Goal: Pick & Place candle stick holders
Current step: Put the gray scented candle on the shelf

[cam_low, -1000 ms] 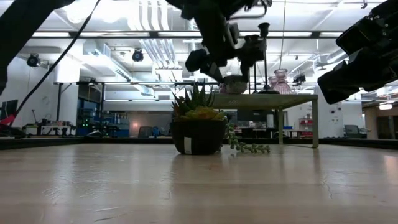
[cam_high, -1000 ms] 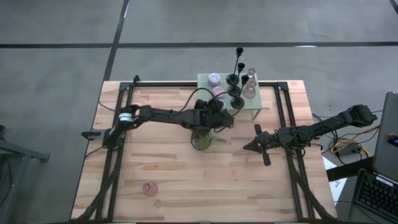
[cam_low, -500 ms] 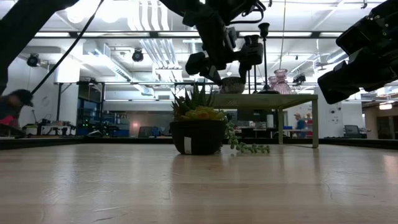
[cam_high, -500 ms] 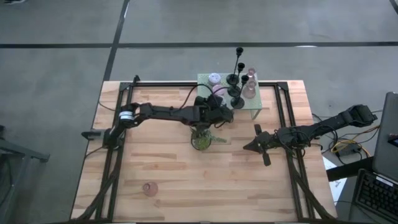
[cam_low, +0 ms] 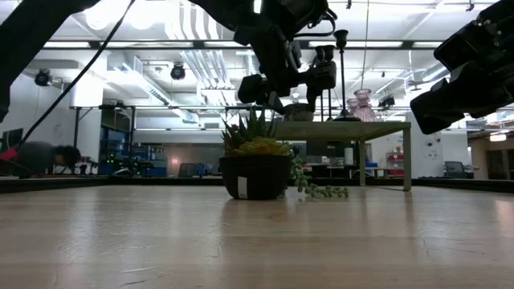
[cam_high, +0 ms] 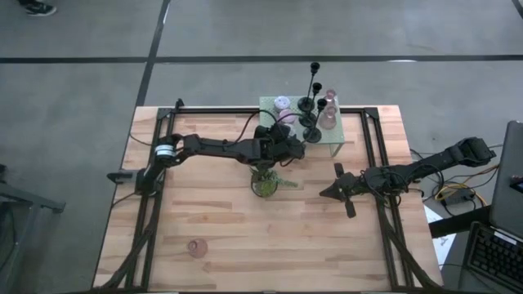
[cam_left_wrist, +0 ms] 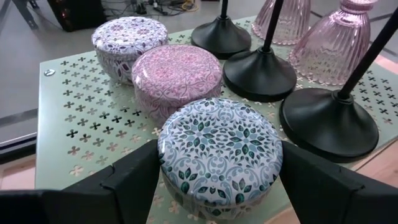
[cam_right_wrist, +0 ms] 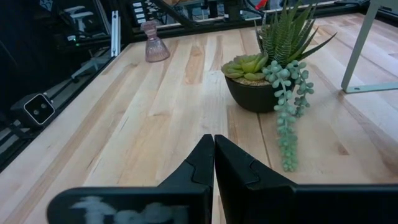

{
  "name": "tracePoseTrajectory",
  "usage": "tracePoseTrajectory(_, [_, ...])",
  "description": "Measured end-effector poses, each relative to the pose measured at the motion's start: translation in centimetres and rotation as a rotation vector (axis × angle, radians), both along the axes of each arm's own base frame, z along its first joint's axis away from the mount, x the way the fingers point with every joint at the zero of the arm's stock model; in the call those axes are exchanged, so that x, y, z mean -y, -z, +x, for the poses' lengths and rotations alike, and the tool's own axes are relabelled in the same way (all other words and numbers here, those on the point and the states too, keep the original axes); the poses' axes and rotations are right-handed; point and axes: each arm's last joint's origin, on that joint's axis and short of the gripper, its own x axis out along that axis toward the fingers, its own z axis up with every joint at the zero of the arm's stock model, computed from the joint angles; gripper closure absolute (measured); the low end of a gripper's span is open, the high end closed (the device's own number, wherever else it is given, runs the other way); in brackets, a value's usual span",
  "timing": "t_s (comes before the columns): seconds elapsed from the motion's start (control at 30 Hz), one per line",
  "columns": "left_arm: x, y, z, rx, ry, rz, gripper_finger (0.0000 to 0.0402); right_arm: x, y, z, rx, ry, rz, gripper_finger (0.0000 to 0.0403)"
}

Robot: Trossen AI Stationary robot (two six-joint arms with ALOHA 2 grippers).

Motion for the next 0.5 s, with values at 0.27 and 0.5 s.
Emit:
tracePoseTrajectory(0.27, [0.25,-0.19,0.16,-0.018,0.052,-0.012,0.0069,0.00,0.01,0.00,0.000,0.000,0.000,0.0394])
tracePoseTrajectory(0.5, [0.42,-0.77,0.14,-0.005,0.061,-0.010,0.0025,0.00,0.00,0.00,0.000,0.000,0.000,0.0394])
